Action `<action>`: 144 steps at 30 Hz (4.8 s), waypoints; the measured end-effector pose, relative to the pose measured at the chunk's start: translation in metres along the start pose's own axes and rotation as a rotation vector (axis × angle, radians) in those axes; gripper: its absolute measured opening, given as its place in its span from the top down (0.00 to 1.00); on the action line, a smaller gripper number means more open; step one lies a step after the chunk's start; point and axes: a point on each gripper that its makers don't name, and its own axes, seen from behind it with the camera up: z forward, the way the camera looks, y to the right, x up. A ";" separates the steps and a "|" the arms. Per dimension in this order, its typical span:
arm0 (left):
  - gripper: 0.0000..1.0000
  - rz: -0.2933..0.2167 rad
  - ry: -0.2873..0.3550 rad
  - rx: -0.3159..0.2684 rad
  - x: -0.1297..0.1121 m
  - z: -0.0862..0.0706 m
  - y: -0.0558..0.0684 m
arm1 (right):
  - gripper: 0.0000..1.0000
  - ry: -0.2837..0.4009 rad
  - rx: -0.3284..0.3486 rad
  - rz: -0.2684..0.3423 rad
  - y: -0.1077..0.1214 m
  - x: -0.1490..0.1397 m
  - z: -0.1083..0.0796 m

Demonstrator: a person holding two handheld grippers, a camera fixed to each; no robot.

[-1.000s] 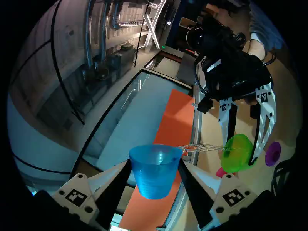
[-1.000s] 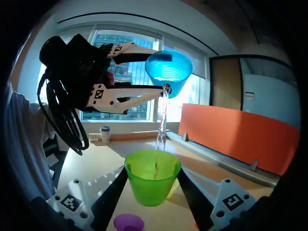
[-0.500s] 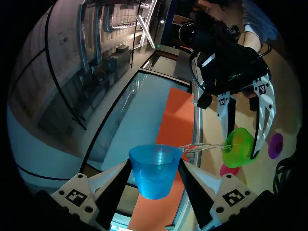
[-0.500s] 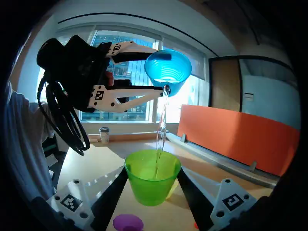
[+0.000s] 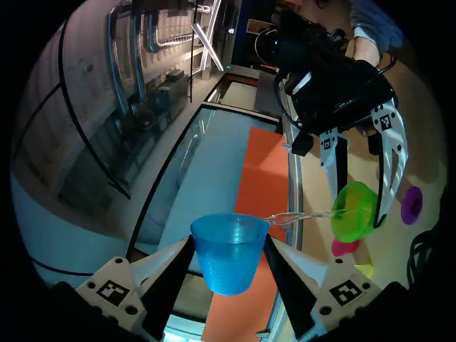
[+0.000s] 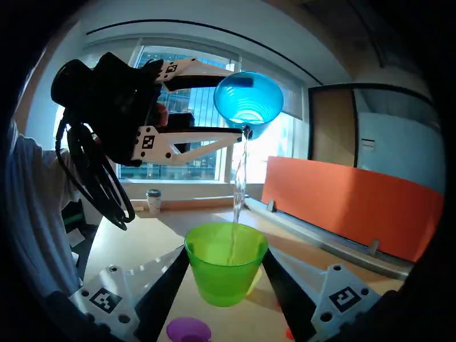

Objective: Pour water

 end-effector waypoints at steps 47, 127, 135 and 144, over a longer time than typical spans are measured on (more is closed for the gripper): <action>0.15 0.268 -0.001 0.007 0.021 -0.003 -0.003 | 0.10 0.027 -0.013 -0.004 0.001 0.010 0.001; 0.14 -1.024 -0.050 0.020 -0.072 -0.015 0.042 | 0.10 0.058 -0.149 0.010 0.040 0.033 -0.049; 0.15 -1.171 -0.044 -0.007 -0.078 -0.019 0.059 | 0.10 0.056 -0.167 0.008 0.045 0.037 -0.060; 0.15 -1.220 -0.057 -0.038 -0.083 -0.028 0.085 | 0.10 0.050 -0.180 0.007 0.049 0.039 -0.069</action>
